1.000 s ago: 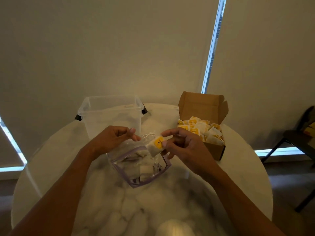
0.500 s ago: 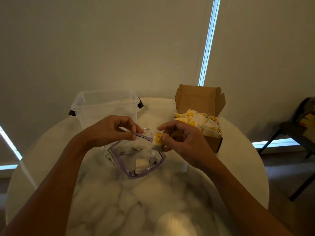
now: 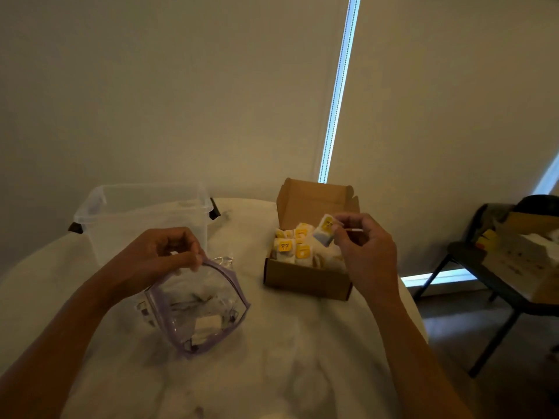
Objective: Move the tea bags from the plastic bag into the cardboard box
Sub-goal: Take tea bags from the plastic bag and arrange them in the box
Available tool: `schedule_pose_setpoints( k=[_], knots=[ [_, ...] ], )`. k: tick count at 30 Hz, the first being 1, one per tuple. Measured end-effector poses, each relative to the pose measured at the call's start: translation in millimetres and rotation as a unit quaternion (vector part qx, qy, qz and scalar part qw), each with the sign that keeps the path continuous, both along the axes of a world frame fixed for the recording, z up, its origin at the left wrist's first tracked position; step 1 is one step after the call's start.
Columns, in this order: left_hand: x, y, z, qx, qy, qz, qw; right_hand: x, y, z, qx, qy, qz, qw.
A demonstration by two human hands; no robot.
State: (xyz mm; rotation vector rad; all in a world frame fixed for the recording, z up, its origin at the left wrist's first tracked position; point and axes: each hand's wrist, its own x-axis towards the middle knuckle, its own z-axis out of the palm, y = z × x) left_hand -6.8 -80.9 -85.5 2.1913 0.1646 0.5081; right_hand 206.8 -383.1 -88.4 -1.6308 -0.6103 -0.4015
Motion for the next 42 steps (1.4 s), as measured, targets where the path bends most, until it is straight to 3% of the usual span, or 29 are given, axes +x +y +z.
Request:
schedule_pose_setpoints(
  k=[9, 18, 21, 24, 27, 31, 34, 39, 42],
  knots=[
    [-1, 4, -2, 0.011, -0.029, -0.016, 0.999, 13, -27, 2, -0.168, -0.05, 0.071, 0.982],
    [-2, 3, -4, -0.004, -0.022, -0.012, 1.0, 31, -36, -16, -0.338, -0.133, 0.015, 0.931],
    [-4, 2, -3, -0.024, -0.023, -0.004, 0.999, 32, -36, -12, -0.331, -0.128, 0.002, 0.935],
    [-5, 4, -3, -0.027, -0.02, -0.001, 0.999, 8, -25, -1, -0.296, -0.179, 0.008, 0.938],
    [-6, 0, -1, -0.031, -0.011, 0.0, 0.999, -47, -1, 12, -0.264, -0.202, 0.1, 0.938],
    [-8, -3, 2, -0.065, -0.01, -0.026, 0.997, -115, 51, 1, -0.302, -0.233, 0.275, 0.882],
    [-11, -3, 3, -0.103, -0.02, -0.058, 0.993, -133, 100, -23, -0.366, -0.235, 0.341, 0.833],
    [-9, 1, -1, -0.132, 0.005, -0.099, 0.986, -140, 148, -42, -0.472, -0.224, 0.347, 0.779],
    [-11, 4, -9, -0.176, 0.007, -0.093, 0.98, -146, 156, -47, -0.469, -0.25, 0.331, 0.78]
  ],
)
